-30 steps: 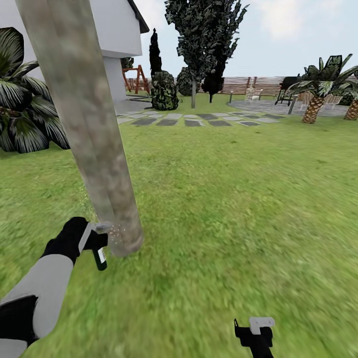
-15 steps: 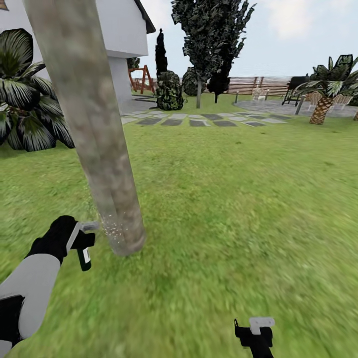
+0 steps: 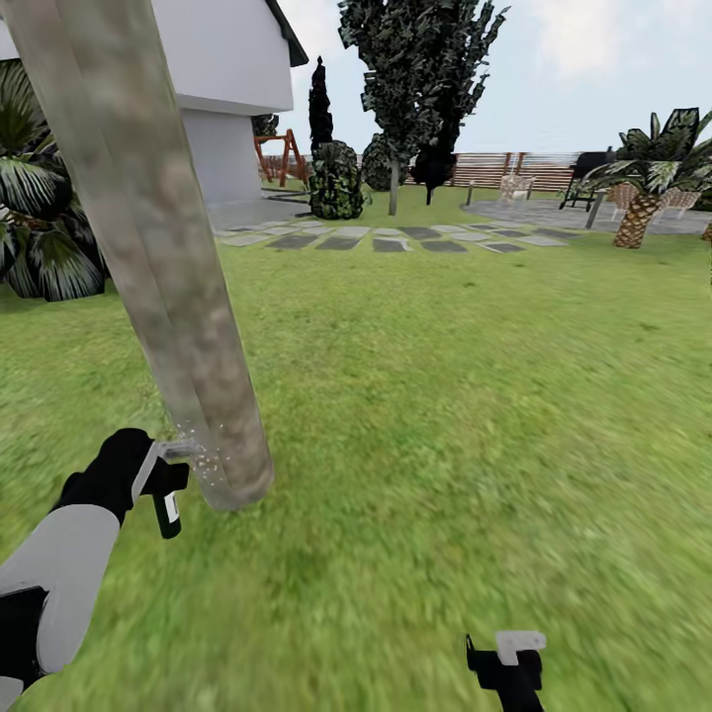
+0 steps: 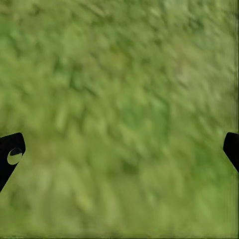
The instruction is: In the garden, pick up the pesticide atomizer on the floor and spray pesticide onto both trees until each tree trunk is fully covered.
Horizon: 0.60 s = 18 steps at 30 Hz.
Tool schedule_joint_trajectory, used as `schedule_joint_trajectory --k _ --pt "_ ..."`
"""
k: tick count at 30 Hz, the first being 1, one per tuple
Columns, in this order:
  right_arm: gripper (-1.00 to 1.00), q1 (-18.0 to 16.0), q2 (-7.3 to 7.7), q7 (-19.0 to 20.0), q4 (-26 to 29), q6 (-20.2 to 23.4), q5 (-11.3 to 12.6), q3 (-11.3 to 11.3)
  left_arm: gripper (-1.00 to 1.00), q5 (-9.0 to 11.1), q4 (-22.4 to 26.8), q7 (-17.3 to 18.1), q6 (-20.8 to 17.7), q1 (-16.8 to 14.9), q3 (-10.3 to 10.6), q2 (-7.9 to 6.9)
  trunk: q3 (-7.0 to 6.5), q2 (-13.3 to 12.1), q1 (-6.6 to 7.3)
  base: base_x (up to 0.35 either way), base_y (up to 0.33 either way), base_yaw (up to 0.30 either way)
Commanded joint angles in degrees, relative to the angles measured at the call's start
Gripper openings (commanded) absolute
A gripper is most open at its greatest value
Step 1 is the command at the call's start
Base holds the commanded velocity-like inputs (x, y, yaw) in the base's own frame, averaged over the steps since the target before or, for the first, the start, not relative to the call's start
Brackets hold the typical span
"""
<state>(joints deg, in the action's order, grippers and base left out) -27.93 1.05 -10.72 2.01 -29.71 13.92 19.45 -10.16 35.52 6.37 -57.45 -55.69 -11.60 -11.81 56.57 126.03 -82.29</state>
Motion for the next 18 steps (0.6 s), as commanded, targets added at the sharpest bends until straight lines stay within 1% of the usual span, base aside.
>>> schedule_joint_trajectory --k 1,4,8,10,16,18 --pt "1.0 -0.01 0.0 -0.17 0.01 -0.08 0.4 0.5 -1.0 -0.65 0.07 0.57 -0.21 -0.04 -0.28 0.04 0.05 0.02 0.03 -0.227 -0.218 0.0" --pt "1.0 -0.01 0.0 -0.17 0.01 -0.08 0.4 0.5 -1.0 -0.65 0.07 0.57 -0.21 -0.11 -0.31 0.04 0.05 0.02 0.03 -0.167 -0.233 0.0" --pt "1.0 -0.01 0.0 -0.17 0.01 -0.08 0.4 0.5 -1.0 -0.67 0.07 0.57 -0.23 -0.12 -0.29 0.07 0.05 0.02 0.03 -0.03 -0.263 0.014" --pt "1.0 -0.01 -0.01 -0.17 0.01 -0.08 0.4 0.5 -1.0 -0.71 0.07 0.57 -0.23 -0.13 -0.29 0.04 0.05 0.02 0.03 -0.003 -0.271 0.172" --pt "1.0 -0.01 -0.01 -0.19 0.01 -0.08 0.4 0.5 -1.0 -0.74 0.07 0.57 -0.24 -0.21 -0.28 0.12 0.05 0.02 0.03 0.0 -0.272 0.265" --pt "1.0 -0.01 0.0 -0.18 0.01 -0.08 0.4 0.5 -1.0 -0.74 0.05 0.57 -0.22 -0.21 -0.27 0.07 0.05 0.02 0.03 0.0 -0.273 0.148"
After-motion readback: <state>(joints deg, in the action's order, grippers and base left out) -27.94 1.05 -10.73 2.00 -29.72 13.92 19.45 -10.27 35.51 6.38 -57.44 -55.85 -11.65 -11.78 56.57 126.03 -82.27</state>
